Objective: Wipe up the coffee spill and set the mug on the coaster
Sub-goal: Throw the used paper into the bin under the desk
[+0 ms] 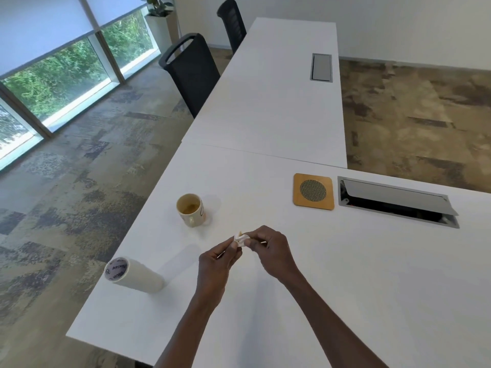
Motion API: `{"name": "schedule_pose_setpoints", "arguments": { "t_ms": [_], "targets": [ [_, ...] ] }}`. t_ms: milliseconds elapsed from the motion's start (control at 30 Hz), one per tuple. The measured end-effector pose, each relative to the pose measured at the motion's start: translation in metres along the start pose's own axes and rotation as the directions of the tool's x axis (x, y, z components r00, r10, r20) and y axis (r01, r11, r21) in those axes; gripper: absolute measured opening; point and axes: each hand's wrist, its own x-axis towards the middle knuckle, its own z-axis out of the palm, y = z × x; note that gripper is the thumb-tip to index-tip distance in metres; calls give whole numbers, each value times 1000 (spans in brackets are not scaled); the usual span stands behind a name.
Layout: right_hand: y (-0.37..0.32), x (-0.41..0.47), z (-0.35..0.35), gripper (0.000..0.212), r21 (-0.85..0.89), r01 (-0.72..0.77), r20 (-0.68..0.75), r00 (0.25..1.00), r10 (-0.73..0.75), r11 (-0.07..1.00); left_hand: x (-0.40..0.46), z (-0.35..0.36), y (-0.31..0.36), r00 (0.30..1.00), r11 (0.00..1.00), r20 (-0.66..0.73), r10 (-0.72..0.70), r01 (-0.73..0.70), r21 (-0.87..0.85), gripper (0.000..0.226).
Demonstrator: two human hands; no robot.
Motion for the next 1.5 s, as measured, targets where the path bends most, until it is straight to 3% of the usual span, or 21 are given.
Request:
{"name": "schedule_pose_setpoints", "arguments": {
  "t_ms": [233, 500, 700, 833, 967, 1067, 1233, 1400, 1500],
  "targets": [
    [-4, -28, -11, 33, 76, -60, 164, 985, 47, 995, -45, -6, -3, 999, 991, 20, 45, -47, 126, 25],
    [-18, -73, 14, 23, 72, -48, 311, 950, 23, 996, -100, -36, 1, 994, 972, -43, 101, -89, 216, 18],
    [-24, -116, 63, 12, -10, -29, 290, 957, 31, 1000, -145, -94, 13, 994, 960, -77, 73, -50, 276, 18],
    [-18, -166, 115, 16, -96, 1, 310, 950, 29, 995, -187, -152, 9, 973, 959, -230, 31, 36, 281, 20],
    [-2, -221, 170, 15, -213, 90, 312, 950, -20, 973, -234, -218, 2, 876, 971, -481, 30, 87, 220, 20],
    [11, -251, 206, 17, -298, 131, 289, 956, -41, 945, -265, -262, -3, 814, 976, -580, 28, 102, 190, 21],
    [31, -267, 257, 18, -410, 171, 286, 957, -52, 896, -304, -310, -18, 762, 979, -647, 12, 122, 162, 17],
    [42, -247, 296, 46, -579, 129, 342, 935, 97, 805, -313, -328, -29, 755, 952, -656, 23, 184, 246, 26],
    [47, -247, 305, 46, -585, 115, 332, 937, 108, 803, -313, -330, -29, 763, 934, -646, 31, 209, 291, 31]
  ]
}}
